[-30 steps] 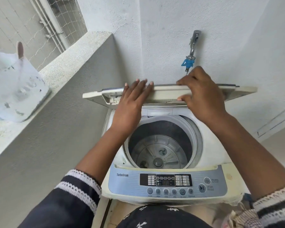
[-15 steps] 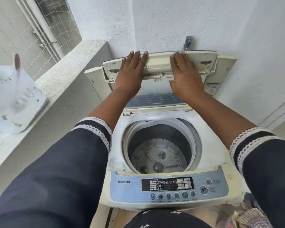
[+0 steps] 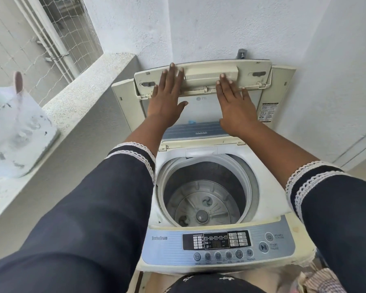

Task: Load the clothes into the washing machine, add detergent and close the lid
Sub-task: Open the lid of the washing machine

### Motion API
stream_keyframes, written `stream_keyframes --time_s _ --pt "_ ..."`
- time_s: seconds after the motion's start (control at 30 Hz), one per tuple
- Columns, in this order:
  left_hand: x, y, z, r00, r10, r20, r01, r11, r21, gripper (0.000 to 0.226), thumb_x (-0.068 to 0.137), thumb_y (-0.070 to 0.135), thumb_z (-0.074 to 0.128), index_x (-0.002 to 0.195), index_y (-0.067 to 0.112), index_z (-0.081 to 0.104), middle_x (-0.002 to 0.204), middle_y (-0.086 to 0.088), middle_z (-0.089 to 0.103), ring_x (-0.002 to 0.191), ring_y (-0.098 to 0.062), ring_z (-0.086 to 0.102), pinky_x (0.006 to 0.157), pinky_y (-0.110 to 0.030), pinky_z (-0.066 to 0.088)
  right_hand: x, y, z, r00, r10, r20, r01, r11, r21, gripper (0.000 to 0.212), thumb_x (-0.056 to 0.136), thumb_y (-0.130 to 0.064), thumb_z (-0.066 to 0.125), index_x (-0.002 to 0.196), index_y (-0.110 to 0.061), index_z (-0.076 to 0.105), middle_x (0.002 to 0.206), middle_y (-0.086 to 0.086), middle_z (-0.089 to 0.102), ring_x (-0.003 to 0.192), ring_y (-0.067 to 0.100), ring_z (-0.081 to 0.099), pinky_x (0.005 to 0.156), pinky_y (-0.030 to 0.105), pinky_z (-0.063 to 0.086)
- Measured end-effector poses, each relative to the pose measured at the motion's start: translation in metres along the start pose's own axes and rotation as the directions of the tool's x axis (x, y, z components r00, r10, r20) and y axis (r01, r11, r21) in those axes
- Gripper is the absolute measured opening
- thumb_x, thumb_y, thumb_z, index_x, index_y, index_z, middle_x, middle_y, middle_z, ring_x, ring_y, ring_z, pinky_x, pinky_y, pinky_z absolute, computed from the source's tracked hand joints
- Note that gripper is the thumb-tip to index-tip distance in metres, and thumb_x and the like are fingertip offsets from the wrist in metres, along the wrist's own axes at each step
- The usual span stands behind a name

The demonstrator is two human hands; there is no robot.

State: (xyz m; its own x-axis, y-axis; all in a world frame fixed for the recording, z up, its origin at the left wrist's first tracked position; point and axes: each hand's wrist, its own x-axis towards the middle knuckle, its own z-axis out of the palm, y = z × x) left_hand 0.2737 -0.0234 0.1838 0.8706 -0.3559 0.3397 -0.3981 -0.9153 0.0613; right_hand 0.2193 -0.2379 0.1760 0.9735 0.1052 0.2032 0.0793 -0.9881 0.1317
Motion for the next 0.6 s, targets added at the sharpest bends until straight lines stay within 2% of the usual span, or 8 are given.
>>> stream_keyframes --time_s 0.23,0.4,0.6 --pt "-0.022 0.001 0.023 0.998 0.011 0.067 -0.015 0.998 0.058 0.081 0.1 0.05 0.041 0.155 0.03 -0.014 0.164 -0.005 -0.02 0.153 -0.028 -0.007 0.119 -0.055 0.019 -0.006 -0.009 0.016 0.995 0.012 0.1 -0.015 0.999 0.028 0.098 0.092 -0.024 0.059 0.156 -0.013 -0.015 0.163 0.005 -0.024 0.153 0.025 -0.008 0.122 0.048 -0.002" --pt "-0.057 0.015 0.047 0.989 -0.026 0.147 0.041 0.994 -0.099 0.084 0.099 0.053 0.044 0.156 0.03 -0.012 0.163 -0.006 -0.023 0.152 -0.031 -0.008 0.119 -0.053 0.014 -0.031 -0.021 0.033 0.99 0.003 0.139 -0.011 0.998 0.058 0.095 0.093 -0.028 0.057 0.157 -0.015 -0.011 0.163 0.004 -0.024 0.153 0.024 -0.009 0.123 0.049 -0.001" --pt "-0.128 0.028 0.074 0.973 -0.043 0.225 0.108 0.953 -0.284 0.079 0.097 0.057 0.043 0.157 0.031 -0.003 0.164 -0.002 -0.02 0.153 -0.029 -0.002 0.119 -0.049 0.02 -0.079 -0.031 0.055 0.972 -0.027 0.232 0.006 0.996 0.089 0.09 0.095 -0.036 0.055 0.158 -0.014 -0.005 0.163 0.007 -0.024 0.153 0.024 -0.012 0.123 0.05 -0.005"
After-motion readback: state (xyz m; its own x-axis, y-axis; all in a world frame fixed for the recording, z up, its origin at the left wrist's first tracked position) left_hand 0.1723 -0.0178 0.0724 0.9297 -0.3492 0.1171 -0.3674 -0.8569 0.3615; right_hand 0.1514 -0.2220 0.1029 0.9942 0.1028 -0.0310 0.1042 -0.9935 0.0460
